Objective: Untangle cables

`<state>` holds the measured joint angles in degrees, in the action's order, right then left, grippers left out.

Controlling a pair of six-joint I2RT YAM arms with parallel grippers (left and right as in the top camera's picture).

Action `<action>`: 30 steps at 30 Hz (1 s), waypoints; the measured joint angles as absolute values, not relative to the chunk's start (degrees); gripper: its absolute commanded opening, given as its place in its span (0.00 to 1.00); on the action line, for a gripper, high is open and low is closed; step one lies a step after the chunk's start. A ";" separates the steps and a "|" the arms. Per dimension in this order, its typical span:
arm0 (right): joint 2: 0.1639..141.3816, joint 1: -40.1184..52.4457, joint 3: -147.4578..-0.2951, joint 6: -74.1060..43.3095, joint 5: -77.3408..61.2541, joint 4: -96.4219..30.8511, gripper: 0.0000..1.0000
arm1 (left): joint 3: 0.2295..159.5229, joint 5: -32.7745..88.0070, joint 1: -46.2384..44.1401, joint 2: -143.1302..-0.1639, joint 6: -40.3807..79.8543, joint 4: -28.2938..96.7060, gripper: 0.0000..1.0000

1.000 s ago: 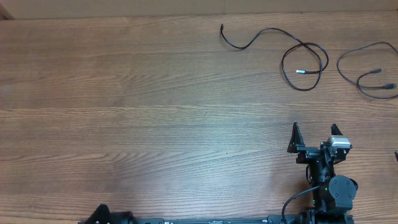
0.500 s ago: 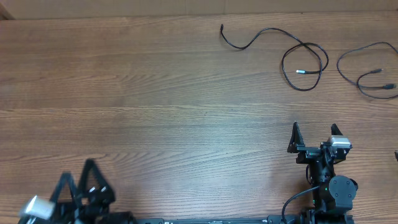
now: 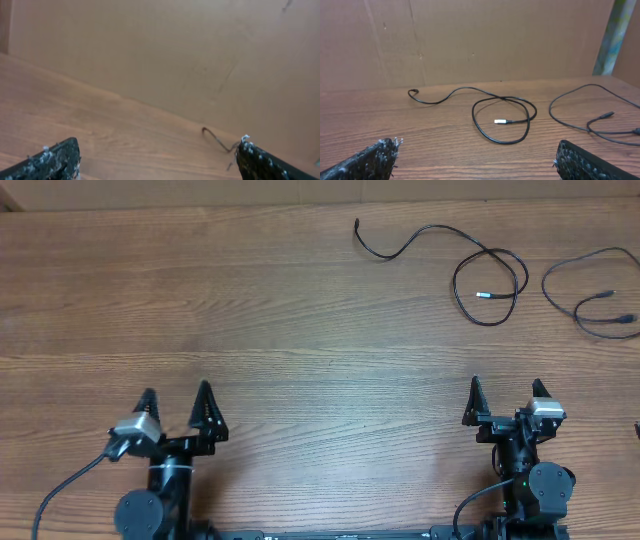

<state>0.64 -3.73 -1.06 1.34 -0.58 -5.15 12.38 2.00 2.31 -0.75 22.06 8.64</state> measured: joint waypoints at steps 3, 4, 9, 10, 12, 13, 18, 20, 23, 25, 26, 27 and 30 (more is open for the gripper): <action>0.64 -3.73 -1.06 1.32 -0.58 -5.17 1.00 | 7.66 2.22 2.31 -0.75 19.94 3.14 1.00; 0.64 -3.73 -1.06 1.32 -0.58 -5.15 1.00 | 6.42 2.22 2.31 -0.75 19.22 2.35 1.00; 0.64 -3.73 -1.06 1.30 -0.58 -5.13 1.00 | 1.32 3.09 2.31 -0.75 15.64 1.85 1.00; 0.64 -3.73 -1.06 1.32 -0.56 -5.15 1.00 | 0.95 3.25 2.31 -0.75 14.68 2.83 0.99; 0.64 -3.73 -1.06 1.32 -0.58 -5.15 1.00 | 0.54 3.46 2.31 -0.75 12.47 4.10 1.00; 0.64 -3.73 -1.06 1.34 -0.56 -5.13 1.00 | 0.51 3.51 2.31 -0.75 11.35 4.03 1.00; 0.64 -3.73 -1.06 1.32 -0.58 -5.15 1.00 | 0.51 3.70 2.31 -0.75 8.47 4.05 0.99; 0.64 -3.73 -1.06 1.32 -0.56 -5.13 1.00 | 0.51 3.70 2.31 -0.75 8.10 4.05 1.00; 0.64 -3.73 -1.06 1.30 -0.60 -5.15 1.00 | 0.51 3.70 2.31 -0.75 7.49 4.05 0.99; 0.64 -3.73 -1.06 1.32 -0.56 -5.10 1.00 | 0.51 3.70 2.31 -0.75 7.25 4.05 1.00; 0.64 -3.73 -1.06 1.32 -0.56 -5.15 1.00 | 0.51 3.70 2.31 -0.75 7.25 4.05 0.99; 0.64 -3.73 -1.06 1.32 -0.58 -5.13 1.00 | 0.51 3.70 2.31 -0.75 7.25 4.05 1.00; 0.64 -3.73 -1.06 1.32 -0.58 -5.13 1.00 | 0.51 3.70 2.31 -0.75 7.25 4.05 1.00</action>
